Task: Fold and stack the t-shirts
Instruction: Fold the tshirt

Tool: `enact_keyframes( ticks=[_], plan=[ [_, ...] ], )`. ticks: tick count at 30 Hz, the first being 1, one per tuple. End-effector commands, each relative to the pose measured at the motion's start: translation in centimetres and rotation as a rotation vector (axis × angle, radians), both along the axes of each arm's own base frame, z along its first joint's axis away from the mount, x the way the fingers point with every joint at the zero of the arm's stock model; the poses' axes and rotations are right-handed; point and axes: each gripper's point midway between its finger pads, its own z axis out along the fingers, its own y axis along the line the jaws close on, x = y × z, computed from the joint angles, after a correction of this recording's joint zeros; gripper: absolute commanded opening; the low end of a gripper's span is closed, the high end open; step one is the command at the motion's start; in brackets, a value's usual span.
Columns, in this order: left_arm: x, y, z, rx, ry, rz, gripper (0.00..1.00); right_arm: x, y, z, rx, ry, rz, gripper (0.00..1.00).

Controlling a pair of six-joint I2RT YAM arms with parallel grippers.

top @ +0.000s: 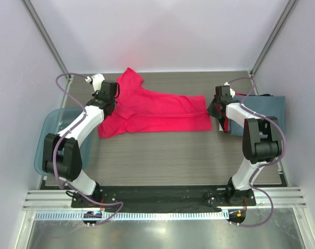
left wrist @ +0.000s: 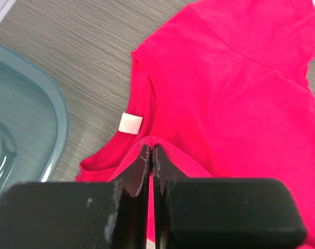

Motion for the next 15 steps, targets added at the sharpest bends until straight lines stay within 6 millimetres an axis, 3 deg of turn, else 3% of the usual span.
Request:
enact_keyframes(
  ticks=[1,3,4,5,7,10,12,13,15],
  plan=[
    [1.7,0.7,1.7,0.023,-0.057,0.031,0.02,2.2,0.5,1.4,-0.005,-0.062,-0.007,0.12],
    [2.2,0.5,1.1,0.023,-0.041,0.016,0.04,2.3,0.5,1.5,-0.012,-0.068,-0.013,0.25],
    [2.7,0.3,1.4,0.018,-0.046,0.011,0.05,2.3,0.4,1.9,-0.017,-0.076,-0.019,0.37],
    [3.1,-0.1,0.1,0.014,-0.011,-0.007,0.06,2.0,0.3,2.0,-0.021,-0.078,-0.023,0.41],
    [4.1,-0.4,0.0,0.001,-0.003,-0.019,0.11,1.5,0.1,3.0,-0.021,-0.099,-0.027,0.45],
    [5.2,-0.9,-1.9,-0.015,0.035,-0.034,0.16,0.4,0.1,4.2,-0.027,-0.131,-0.04,0.54],
    [6.2,-1.0,-2.5,-0.02,0.046,-0.032,0.17,-1.6,0.5,4.7,-0.016,-0.156,-0.042,0.54],
    [6.4,-1.0,-2.7,-0.021,0.049,-0.033,0.18,-3.0,0.6,3.3,0.007,-0.141,-0.065,0.54],
    [7.3,-1.5,-3.1,-0.031,0.06,-0.043,0.21,-3.7,0.7,4.0,0.044,-0.188,-0.097,0.52]
  ],
)
